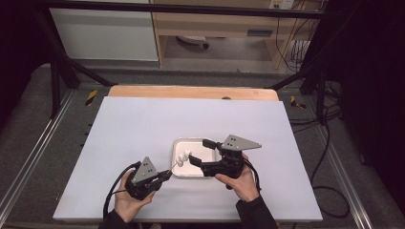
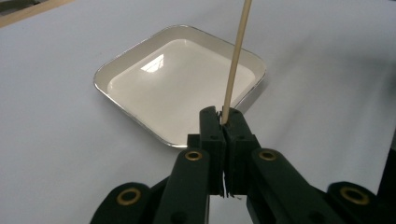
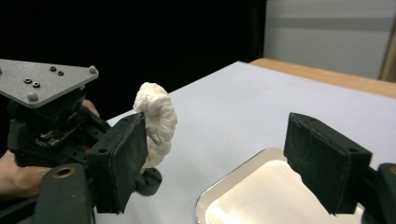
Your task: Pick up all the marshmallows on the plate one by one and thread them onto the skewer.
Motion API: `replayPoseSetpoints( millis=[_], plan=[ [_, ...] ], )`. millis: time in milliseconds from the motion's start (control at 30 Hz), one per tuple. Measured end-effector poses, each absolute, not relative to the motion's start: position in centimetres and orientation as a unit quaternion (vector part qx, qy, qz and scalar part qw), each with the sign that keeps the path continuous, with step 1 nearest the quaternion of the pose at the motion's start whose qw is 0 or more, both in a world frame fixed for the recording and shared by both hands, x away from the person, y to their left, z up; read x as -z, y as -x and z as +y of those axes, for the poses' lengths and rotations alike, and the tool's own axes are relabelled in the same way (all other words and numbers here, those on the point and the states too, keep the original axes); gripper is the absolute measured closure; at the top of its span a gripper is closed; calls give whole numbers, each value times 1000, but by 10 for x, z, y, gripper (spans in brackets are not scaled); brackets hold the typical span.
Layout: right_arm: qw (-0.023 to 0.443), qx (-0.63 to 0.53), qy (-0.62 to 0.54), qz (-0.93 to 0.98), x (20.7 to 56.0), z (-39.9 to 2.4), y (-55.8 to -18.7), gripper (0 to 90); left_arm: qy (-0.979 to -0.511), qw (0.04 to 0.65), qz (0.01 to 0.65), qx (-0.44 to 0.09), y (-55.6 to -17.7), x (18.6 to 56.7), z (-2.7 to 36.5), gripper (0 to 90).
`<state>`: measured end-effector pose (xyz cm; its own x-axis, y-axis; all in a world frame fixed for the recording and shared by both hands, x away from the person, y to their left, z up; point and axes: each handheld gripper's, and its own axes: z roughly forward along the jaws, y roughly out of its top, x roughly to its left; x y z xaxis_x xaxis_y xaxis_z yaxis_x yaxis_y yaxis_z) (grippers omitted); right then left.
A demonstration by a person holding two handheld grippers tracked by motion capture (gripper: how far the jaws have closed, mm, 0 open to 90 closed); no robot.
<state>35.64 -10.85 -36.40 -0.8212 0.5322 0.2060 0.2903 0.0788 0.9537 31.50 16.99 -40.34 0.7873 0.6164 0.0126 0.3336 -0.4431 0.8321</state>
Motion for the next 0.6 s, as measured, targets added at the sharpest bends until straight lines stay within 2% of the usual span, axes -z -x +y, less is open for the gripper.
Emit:
replayPoseSetpoints(
  millis=[133, 200, 367, 600],
  plan=[
    [106, -612, -293, 727, 365, -110, -355, 175, -829, 449, 295, -155, -316, 403, 172, 880],
    [95, -606, -293, 733, 365, -112, -354, 92, -813, 471, 316, -131, -321, 402, 180, 893],
    [108, -589, -296, 744, 367, -116, -352, 81, -812, 468, 305, -169, -317, 396, 185, 893],
    [130, -564, -328, 747, 381, -145, -354, 56, -806, 471, 323, -157, -321, 393, 184, 893]
  ],
)
